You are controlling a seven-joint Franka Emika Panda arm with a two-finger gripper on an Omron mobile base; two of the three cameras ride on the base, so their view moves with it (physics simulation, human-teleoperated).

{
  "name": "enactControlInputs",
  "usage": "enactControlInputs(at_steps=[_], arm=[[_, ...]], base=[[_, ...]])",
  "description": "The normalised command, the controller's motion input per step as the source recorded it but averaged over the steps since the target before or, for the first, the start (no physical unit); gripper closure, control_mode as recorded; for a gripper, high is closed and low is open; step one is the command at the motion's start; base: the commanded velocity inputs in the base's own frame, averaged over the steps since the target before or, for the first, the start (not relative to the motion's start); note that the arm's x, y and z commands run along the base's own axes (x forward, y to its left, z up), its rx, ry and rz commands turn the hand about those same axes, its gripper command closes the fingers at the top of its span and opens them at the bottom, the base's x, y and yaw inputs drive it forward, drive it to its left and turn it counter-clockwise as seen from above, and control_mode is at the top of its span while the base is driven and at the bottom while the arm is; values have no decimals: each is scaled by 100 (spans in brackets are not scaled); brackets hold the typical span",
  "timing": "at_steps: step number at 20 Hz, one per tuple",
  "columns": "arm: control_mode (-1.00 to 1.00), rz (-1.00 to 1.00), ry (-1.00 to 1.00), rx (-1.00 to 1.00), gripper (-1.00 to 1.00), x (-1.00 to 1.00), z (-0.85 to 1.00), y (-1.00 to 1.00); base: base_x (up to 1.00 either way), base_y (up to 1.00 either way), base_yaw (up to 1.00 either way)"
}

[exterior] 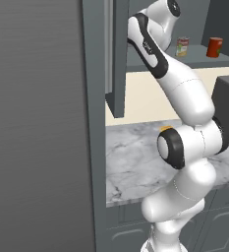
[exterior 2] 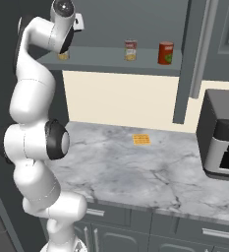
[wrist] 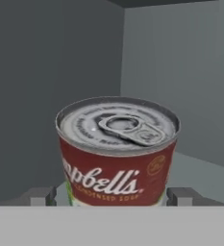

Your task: Stack two cans on top of the other two cans in the cabinet.

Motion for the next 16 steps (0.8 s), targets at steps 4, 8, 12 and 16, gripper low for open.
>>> enactControlInputs(at_steps=[4,8,12,16], arm=[[-100,0,-2,0,-100,0,-6,-3],[-100,0,-4,0,-100,-6,0,-1],[-100,-3,-3,0,-100,-26,-2,-1],[-100,-6,0,-1,-100,-7,-8,-3]], base=[[0,0,0],[0,0,0],[0,0,0],[0,0,0]])
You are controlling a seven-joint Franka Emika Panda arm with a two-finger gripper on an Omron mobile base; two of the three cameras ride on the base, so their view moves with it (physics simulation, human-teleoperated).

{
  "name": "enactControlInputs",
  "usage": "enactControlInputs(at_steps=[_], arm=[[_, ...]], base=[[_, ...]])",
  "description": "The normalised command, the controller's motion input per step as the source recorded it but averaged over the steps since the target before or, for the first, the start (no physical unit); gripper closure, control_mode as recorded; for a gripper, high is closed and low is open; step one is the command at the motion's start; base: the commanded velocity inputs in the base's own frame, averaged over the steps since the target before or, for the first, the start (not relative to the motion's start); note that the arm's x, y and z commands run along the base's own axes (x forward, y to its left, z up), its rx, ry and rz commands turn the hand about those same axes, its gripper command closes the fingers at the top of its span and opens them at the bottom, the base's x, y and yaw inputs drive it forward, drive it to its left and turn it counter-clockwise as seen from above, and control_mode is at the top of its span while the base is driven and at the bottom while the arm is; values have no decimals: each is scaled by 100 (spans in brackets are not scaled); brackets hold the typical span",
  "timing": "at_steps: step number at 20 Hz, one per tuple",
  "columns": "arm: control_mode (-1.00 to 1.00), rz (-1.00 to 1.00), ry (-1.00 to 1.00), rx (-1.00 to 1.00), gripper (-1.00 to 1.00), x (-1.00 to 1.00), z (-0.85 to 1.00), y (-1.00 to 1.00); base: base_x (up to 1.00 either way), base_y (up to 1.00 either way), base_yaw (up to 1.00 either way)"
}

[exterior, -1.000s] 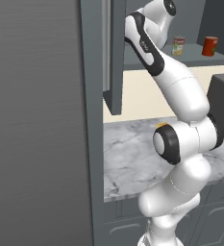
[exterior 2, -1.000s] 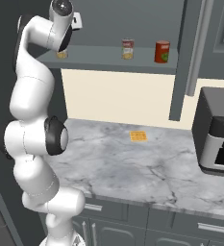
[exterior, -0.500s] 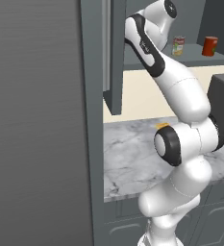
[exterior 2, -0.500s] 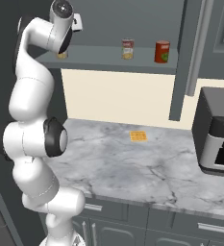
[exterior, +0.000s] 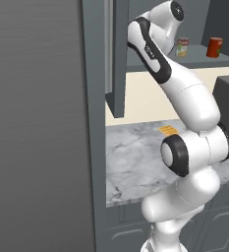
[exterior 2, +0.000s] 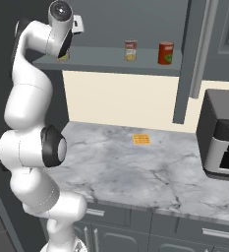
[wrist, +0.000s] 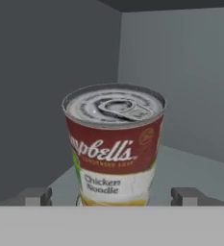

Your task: Stack two cans on top of the other two cans in the cabinet.

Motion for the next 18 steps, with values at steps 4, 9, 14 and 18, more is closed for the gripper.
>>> enactControlInputs(at_steps=[4,9,14,18], arm=[[-100,-8,0,-2,-100,2,-8,-4],[-100,-8,0,-1,-100,0,-2,-9],[-100,-5,0,0,-100,-7,0,-15],[-100,-6,0,0,-100,-36,0,-21]], base=[[0,0,0],[0,0,0],[0,0,0],[0,0,0]])
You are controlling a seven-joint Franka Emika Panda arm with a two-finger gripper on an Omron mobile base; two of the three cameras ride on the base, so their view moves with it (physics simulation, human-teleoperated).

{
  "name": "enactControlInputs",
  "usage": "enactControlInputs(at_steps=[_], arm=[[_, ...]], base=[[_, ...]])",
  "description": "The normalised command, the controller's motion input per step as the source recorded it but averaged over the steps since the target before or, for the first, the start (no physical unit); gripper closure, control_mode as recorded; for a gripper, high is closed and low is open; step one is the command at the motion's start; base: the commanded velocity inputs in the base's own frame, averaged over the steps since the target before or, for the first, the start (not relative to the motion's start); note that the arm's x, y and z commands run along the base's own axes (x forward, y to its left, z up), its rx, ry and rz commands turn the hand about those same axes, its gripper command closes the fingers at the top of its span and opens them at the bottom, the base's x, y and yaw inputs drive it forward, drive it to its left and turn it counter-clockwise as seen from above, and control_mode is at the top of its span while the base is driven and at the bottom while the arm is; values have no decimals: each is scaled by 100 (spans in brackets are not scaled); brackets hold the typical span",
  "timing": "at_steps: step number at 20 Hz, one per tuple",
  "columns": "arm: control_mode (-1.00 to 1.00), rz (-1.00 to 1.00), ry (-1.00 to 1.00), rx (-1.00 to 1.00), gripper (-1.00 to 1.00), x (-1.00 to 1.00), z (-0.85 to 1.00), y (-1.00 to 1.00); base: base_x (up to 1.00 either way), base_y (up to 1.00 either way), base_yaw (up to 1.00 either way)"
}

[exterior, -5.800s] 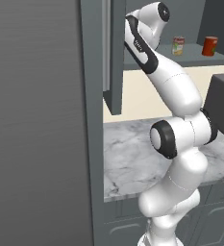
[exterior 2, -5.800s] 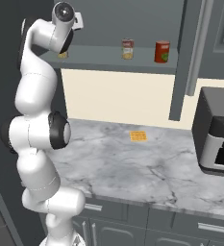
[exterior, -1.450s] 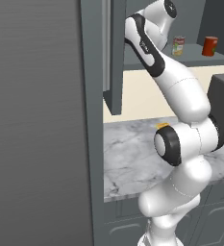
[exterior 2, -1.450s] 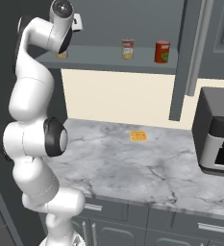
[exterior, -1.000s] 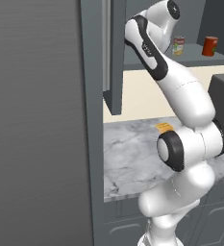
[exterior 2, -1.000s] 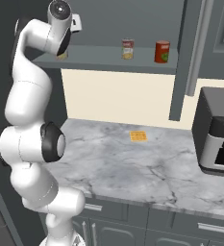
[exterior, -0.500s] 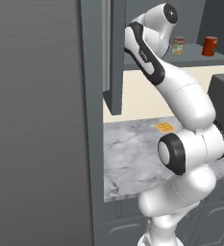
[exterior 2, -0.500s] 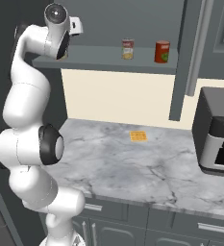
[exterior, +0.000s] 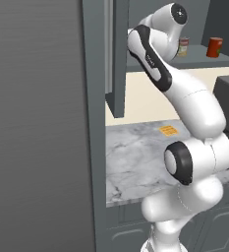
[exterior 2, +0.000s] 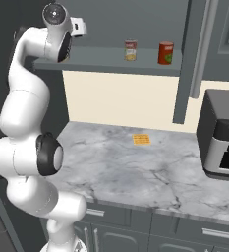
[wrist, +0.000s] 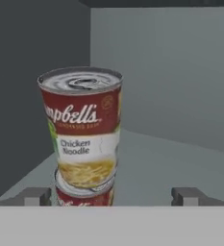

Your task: Stack two cans on top of the other two cans in the cabinet.

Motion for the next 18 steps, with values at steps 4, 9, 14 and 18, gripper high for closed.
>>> enactControlInputs(at_steps=[4,9,14,18], arm=[[-100,-9,0,0,-100,-47,-1,-26],[-100,-15,1,0,-100,-20,-5,-46],[-100,-9,0,0,-100,-19,-8,-63],[-100,-16,2,0,-100,-10,0,-52]], base=[[0,0,0],[0,0,0],[0,0,0],[0,0,0]])
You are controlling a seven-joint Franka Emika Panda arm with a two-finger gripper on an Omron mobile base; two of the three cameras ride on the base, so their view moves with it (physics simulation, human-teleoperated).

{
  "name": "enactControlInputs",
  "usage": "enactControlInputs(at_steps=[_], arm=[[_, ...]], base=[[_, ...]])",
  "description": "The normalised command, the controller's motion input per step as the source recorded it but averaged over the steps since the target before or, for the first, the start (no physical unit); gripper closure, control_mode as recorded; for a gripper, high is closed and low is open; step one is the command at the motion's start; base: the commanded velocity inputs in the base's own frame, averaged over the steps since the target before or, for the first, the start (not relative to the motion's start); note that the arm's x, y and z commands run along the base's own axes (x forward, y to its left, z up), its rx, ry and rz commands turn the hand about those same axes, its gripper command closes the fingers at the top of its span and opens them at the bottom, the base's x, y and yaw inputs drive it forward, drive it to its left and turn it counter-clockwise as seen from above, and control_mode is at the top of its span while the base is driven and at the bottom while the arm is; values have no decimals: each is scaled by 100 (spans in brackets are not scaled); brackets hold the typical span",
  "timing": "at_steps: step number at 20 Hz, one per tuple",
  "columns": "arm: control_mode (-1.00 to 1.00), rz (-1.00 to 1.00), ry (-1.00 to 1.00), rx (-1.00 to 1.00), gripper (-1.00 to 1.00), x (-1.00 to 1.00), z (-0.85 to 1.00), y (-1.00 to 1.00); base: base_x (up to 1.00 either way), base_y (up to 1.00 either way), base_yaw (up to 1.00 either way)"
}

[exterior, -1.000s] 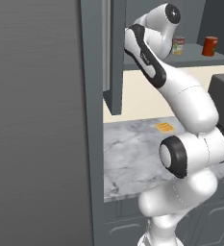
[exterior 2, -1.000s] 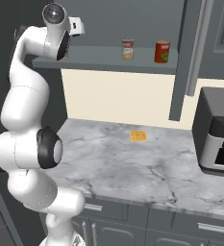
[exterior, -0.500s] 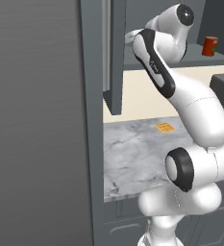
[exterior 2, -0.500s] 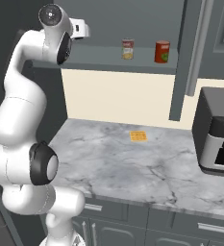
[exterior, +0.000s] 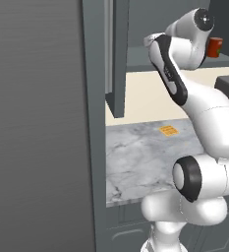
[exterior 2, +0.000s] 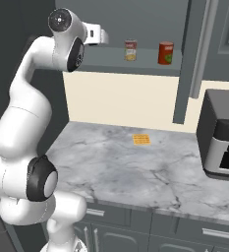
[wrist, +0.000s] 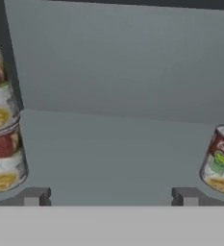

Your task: Stack two cans on top of the other two cans in the cabinet.

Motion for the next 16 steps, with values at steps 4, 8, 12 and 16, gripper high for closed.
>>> enactControlInputs(at_steps=[4,8,12,16], arm=[[-100,-24,11,0,-100,-1,0,-47],[-100,-23,16,0,-100,1,0,-43],[-100,-21,12,0,-100,0,-2,-37],[-100,-16,3,1,-100,0,-5,-25]], base=[[0,0,0],[0,0,0],[0,0,0],[0,0,0]])
